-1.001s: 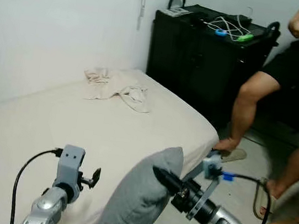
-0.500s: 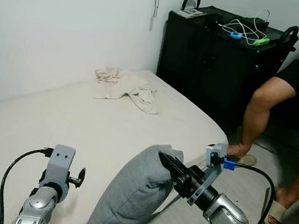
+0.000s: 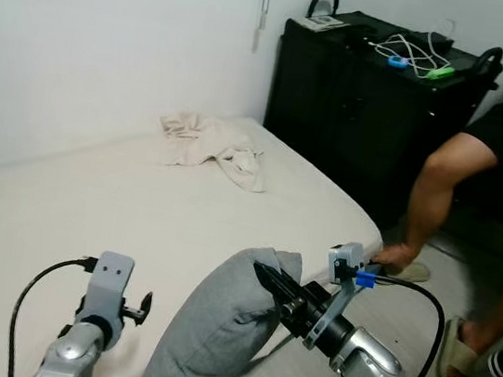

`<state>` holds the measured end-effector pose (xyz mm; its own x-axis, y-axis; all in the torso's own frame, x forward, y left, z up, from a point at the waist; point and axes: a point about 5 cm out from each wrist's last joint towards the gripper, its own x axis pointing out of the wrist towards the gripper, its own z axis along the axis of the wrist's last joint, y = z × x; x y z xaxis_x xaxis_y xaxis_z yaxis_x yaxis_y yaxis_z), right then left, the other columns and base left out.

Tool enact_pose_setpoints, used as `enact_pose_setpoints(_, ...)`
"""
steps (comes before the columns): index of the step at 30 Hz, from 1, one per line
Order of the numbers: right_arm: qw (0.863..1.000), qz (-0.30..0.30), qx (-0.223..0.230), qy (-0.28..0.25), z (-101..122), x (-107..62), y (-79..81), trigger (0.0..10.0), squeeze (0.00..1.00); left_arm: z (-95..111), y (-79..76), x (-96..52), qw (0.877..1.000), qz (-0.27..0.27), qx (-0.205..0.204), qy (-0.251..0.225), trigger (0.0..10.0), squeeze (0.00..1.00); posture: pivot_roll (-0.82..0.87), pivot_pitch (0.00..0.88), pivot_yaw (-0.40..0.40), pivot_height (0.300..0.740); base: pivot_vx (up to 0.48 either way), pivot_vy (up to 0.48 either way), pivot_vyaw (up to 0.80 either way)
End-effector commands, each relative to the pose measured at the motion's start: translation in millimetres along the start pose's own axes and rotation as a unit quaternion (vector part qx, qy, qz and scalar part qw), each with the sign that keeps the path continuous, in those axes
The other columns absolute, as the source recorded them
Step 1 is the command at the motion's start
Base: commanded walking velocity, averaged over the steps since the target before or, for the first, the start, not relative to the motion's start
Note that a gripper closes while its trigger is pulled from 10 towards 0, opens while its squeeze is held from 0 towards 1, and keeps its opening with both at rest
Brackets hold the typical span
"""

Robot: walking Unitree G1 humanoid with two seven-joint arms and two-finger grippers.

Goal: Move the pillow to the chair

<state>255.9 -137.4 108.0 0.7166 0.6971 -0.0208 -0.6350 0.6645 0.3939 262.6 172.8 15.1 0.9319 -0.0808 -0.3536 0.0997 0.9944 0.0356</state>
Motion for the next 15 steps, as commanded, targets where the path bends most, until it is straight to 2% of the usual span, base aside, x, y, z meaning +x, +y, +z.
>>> enact_pose_setpoints(1,1.000,-0.007,-0.004,0.010,-4.6,1.6,-0.3,10.0,0.00,-4.3,4.2,-3.1,1.000,0.002,0.002,0.006,10.0,0.00,-0.03,0.002,-0.002,0.740,0.000,0.000,0.71)
enact_pose_setpoints(15,0.999,-0.022,-0.016,0.024,-9.4,-0.4,-4.5,10.0,0.00,-4.9,-0.9,-2.4,1.000,-0.011,0.004,0.006,10.0,0.00,-0.03,0.003,-0.002,0.740,0.000,0.000,0.71)
